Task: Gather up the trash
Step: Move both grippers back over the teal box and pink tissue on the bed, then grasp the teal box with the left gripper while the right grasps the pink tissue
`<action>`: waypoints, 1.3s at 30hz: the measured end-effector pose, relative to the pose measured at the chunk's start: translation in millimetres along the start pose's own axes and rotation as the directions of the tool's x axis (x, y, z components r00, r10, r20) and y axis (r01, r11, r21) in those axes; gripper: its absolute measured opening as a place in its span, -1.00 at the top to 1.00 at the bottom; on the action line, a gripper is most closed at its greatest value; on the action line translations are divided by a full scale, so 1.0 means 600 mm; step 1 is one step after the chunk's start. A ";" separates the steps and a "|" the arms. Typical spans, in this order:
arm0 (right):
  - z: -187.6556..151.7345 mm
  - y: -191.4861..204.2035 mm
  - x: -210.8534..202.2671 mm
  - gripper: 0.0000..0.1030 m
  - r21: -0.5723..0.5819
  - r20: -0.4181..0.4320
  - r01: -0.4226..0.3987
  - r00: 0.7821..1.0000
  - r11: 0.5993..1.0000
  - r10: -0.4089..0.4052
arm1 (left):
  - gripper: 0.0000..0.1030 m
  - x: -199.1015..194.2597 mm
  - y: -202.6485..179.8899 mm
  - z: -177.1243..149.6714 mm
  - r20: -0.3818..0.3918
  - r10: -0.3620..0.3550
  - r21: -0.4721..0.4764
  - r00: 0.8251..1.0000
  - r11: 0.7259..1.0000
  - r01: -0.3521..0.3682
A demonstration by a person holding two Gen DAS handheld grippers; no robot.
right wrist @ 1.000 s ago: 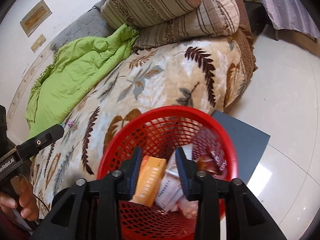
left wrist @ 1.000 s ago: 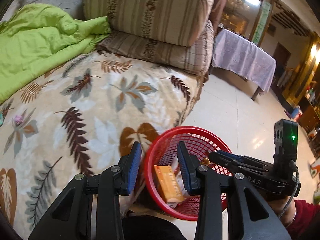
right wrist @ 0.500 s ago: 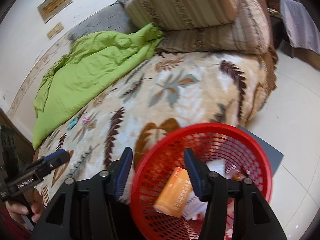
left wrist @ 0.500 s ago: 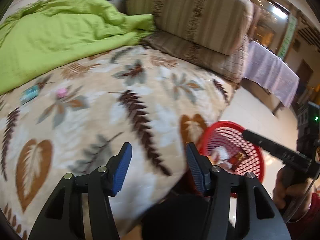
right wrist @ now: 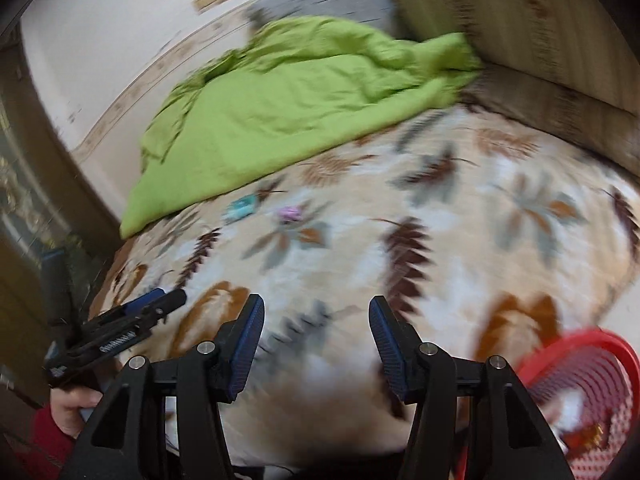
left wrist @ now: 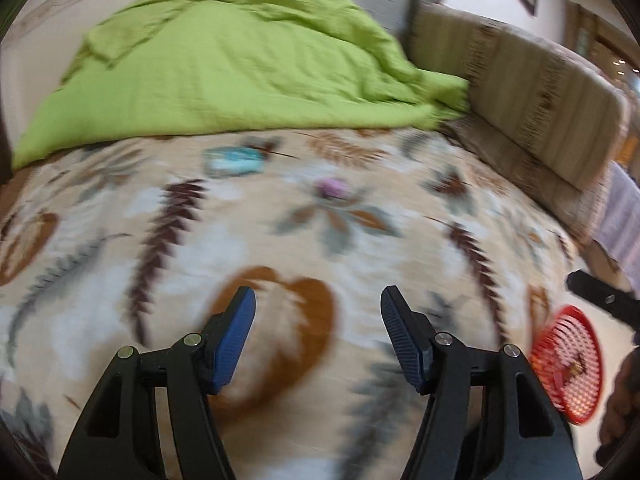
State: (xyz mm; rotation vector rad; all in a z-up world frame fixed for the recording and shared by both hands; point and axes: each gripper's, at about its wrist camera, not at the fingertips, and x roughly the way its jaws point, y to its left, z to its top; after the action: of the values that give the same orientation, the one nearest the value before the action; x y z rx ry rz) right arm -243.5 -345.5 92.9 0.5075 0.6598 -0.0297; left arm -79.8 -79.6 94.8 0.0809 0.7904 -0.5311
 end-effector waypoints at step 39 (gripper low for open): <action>0.083 0.079 0.300 0.36 0.138 0.005 -0.042 0.999 0.990 0.042 | -0.26 0.344 0.171 0.293 -0.110 0.003 -0.048 0.994 0.999 -0.009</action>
State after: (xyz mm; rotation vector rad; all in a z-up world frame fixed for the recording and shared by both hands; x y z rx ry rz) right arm -62.9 -303.0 40.4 0.6548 0.6476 -0.0363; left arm 204.5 -124.6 62.9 0.0678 0.9098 -0.5044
